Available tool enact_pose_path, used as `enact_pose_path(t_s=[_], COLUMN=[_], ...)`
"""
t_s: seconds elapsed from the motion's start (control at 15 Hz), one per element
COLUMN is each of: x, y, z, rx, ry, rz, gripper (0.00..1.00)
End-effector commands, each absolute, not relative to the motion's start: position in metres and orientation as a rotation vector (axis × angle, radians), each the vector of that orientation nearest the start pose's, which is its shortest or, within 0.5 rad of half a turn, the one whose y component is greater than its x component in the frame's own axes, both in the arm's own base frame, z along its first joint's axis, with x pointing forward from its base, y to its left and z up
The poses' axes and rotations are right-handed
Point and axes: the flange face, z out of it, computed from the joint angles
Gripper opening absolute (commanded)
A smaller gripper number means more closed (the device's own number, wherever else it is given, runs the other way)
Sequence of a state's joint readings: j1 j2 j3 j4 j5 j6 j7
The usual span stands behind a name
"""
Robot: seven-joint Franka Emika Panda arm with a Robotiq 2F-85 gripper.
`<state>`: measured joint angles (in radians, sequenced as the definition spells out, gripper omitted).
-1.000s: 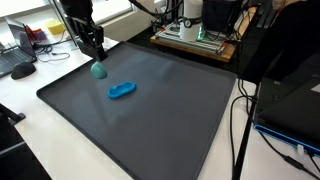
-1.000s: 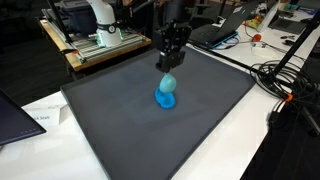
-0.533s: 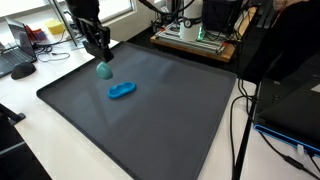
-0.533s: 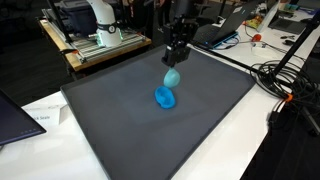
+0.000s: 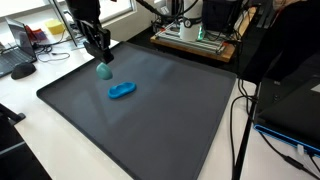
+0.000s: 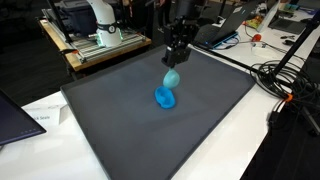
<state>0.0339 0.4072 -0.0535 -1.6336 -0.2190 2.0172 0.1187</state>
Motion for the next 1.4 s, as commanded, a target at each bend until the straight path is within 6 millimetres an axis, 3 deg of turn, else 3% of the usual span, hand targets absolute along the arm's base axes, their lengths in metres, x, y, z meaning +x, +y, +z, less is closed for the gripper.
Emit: enact_pose_path(t_s=[0.0,0.47,1.33], x=[0.676,0.690,0.729], y=[0.004,0.053,0.129], z=[0.394,0.397,0.325], rx=[-3.458,-3.573,-3.793], ry=[0.164,0.258,0.473], rz=[0.026,0.080,0.161], gripper=[0.22,0.22,0.22])
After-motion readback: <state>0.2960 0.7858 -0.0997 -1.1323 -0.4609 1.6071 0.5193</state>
